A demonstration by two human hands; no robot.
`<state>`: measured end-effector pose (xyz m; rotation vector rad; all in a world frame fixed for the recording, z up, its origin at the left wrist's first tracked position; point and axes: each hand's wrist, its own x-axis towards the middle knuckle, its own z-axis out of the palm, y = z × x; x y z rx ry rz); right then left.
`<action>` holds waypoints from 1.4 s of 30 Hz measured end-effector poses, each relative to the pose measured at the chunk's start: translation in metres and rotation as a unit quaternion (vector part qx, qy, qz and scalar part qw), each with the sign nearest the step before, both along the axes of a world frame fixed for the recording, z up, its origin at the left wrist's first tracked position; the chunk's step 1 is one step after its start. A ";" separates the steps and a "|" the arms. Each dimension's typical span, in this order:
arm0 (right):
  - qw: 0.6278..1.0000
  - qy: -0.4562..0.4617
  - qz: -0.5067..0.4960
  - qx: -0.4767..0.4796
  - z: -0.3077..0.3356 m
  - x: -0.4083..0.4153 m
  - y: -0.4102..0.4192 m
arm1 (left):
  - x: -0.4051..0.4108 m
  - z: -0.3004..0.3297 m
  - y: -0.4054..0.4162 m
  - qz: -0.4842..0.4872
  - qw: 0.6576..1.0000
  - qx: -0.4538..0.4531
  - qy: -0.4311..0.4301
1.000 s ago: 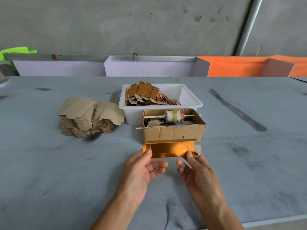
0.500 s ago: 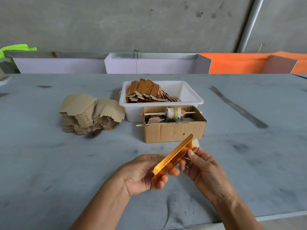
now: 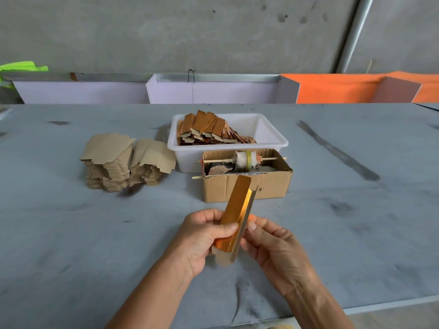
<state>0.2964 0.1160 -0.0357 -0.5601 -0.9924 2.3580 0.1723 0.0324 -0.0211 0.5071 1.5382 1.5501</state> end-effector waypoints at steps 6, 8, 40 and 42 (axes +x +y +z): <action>0.999 -0.042 -0.012 0.018 0.003 -0.006 0.001 | 0.003 0.002 0.000 0.011 0.998 0.010 0.057; 0.998 -0.054 -0.008 0.021 0.002 -0.007 0.001 | 0.004 0.003 -0.001 0.006 0.997 0.014 0.070; 0.975 -0.144 -0.166 0.014 0.005 -0.014 -0.001 | 0.020 -0.010 0.017 0.161 0.973 0.095 -0.133; 0.976 -0.151 -0.159 0.010 0.008 -0.014 -0.002 | 0.021 -0.009 0.018 0.177 0.970 0.094 -0.135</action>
